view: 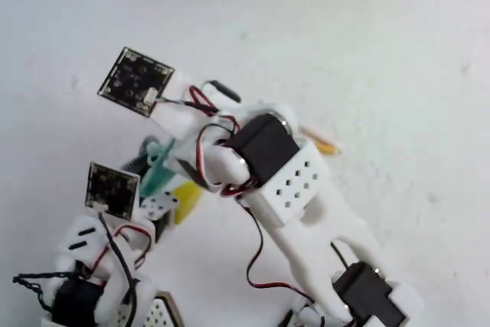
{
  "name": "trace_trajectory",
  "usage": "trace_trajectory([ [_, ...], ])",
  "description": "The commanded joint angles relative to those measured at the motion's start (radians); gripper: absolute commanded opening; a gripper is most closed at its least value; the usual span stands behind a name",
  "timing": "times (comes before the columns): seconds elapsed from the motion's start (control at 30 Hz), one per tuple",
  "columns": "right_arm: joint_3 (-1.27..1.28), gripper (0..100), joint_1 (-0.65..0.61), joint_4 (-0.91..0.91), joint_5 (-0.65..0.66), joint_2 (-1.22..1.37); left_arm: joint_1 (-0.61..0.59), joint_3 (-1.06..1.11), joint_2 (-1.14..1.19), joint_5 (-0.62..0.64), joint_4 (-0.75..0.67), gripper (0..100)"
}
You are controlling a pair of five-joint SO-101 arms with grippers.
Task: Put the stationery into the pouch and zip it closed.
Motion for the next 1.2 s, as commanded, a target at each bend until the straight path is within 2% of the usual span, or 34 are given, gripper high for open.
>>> trace_trajectory([
  [0.0, 0.029, 35.7, -0.028, 0.028, -0.002, -0.028, -0.013, 0.037, 0.004, 0.0, -0.104, 20],
  [0.1, -0.014, 26.5, -0.028, 0.016, -0.011, -0.081, -0.002, 0.063, 0.004, -0.006, -0.18, 4],
  [0.13, -0.04, 21.9, -0.028, 0.016, -0.011, -0.091, 0.005, 0.071, 0.004, -0.006, -0.198, 1],
  [0.23, -0.109, 3.2, -0.027, 0.016, -0.011, -0.104, 0.01, 0.084, 0.004, 0.002, -0.213, 3],
  [0.27, -0.126, 0.3, -0.025, 0.016, -0.011, -0.104, 0.01, 0.086, 0.004, 0.002, -0.218, 2],
  [0.33, -0.146, 5.1, -0.024, 0.019, -0.012, -0.108, 0.01, 0.086, 0.004, 0.002, -0.218, 2],
  [0.47, -0.239, 1.3, -0.021, 0.016, -0.012, -0.133, 0.007, 0.081, 0.004, 0.002, -0.218, 2],
  [0.63, -0.425, 1.7, 0.022, 0.016, -0.012, -0.202, 0.004, 0.084, 0.004, 0.002, -0.218, 2],
  [0.8, -0.493, 1.7, 0.124, 0.022, -0.012, -0.252, 0.001, 0.084, 0.004, 0.002, -0.218, 2],
  [0.93, -0.361, 1.7, 0.295, 0.024, -0.012, -0.245, -0.028, 0.08, 0.004, 0.012, -0.216, 2],
  [1.07, -0.152, 1.8, 0.437, 0.015, -0.012, -0.2, -0.102, 0.046, 0.004, 0.126, -0.212, 2],
  [1.17, -0.034, 1.8, 0.521, -0.039, -0.006, -0.143, -0.114, 0.015, 0.004, 0.169, -0.19, 2],
])
